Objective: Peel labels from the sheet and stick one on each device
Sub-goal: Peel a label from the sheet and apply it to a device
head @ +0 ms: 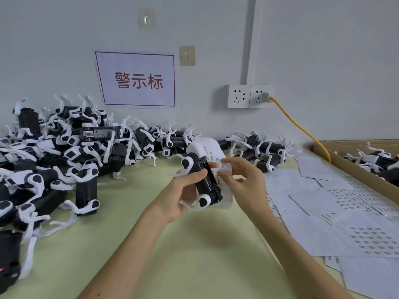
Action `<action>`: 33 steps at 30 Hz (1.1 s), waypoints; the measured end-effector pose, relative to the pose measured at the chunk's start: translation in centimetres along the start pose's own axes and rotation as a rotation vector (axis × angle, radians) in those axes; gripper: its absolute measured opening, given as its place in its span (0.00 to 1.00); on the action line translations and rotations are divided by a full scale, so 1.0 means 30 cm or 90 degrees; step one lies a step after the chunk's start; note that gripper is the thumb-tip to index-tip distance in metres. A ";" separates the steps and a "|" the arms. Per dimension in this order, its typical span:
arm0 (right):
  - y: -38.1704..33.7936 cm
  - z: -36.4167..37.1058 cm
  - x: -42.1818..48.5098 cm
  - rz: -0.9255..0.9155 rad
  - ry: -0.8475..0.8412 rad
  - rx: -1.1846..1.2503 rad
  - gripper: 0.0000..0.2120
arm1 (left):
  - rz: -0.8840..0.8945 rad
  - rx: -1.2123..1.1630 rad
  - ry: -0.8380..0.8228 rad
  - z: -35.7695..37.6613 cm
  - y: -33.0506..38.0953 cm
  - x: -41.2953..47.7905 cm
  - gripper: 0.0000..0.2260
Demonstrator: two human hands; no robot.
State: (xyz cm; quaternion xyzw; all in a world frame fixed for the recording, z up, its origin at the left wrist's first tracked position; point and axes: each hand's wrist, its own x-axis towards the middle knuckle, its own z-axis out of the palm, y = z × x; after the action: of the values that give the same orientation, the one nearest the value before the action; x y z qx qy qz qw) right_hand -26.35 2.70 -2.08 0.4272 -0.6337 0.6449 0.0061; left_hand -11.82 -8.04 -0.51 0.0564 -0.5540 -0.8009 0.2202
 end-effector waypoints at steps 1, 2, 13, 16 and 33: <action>0.003 -0.003 0.001 -0.014 -0.001 -0.018 0.10 | 0.002 -0.001 0.004 -0.001 0.000 0.002 0.11; 0.007 -0.005 0.001 -0.030 -0.003 -0.038 0.09 | 0.003 -0.002 0.008 -0.002 0.001 0.004 0.11; 0.038 -0.003 0.002 -0.209 -0.037 -0.187 0.02 | -0.011 0.106 0.092 -0.024 -0.005 0.024 0.14; 0.035 -0.003 -0.002 -0.207 -0.037 -0.183 0.04 | -0.008 0.124 0.093 -0.026 -0.010 0.026 0.21; 0.002 -0.022 0.014 0.021 0.069 -0.009 0.12 | 0.050 0.143 0.431 -0.043 -0.018 0.048 0.07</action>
State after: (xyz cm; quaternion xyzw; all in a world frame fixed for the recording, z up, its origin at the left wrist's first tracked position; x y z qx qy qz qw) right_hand -27.01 3.01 -1.79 0.3811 -0.6439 0.6627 0.0324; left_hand -12.84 -9.59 -1.27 0.3211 -0.5361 -0.6617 0.4143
